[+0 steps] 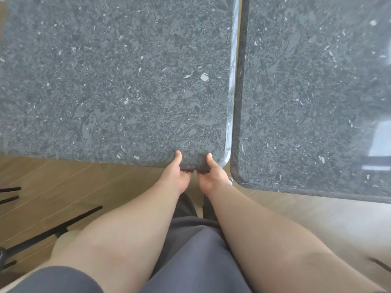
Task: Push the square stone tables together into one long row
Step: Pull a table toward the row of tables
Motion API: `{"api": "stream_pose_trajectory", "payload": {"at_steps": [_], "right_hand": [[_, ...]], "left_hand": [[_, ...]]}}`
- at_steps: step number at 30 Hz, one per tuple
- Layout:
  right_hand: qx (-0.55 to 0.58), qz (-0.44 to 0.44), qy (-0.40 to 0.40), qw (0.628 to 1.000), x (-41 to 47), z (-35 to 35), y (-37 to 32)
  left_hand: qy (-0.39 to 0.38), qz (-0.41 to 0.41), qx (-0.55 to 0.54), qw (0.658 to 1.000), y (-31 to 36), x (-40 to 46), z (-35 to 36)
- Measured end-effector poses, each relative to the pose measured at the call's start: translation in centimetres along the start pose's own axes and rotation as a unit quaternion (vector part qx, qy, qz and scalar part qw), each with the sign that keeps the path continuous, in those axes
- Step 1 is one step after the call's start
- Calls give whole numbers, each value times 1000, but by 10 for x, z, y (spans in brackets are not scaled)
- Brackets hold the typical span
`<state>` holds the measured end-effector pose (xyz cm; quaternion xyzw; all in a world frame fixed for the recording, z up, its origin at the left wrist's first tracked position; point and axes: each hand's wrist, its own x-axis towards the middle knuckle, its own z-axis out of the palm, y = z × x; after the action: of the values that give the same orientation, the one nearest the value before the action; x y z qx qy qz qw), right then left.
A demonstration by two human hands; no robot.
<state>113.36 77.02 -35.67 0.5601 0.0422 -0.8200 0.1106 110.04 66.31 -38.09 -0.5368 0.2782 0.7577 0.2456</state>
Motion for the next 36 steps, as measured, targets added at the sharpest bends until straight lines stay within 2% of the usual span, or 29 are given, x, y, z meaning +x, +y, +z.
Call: {"api": "stream_pose_trajectory", "payload": {"at_steps": [9,14,22,31,36], "right_hand": [[6,-48,16,999,6,3,7],[24,-68,18,997,9,-5,37],[20,-58,15,998,-3,-21,101],[13,-36,25,999,2,-28,92],[0,-8,31,999,11,-31,84]], "left_hand": [[-11,-13,-2,1000,8,-13,7],[-5,-26,17,1000,17,-21,-14],[12,-40,39,998,43,-36,-67],[36,-29,48,998,33,-28,-70],[75,-34,47,995,30,-28,-62]]}}
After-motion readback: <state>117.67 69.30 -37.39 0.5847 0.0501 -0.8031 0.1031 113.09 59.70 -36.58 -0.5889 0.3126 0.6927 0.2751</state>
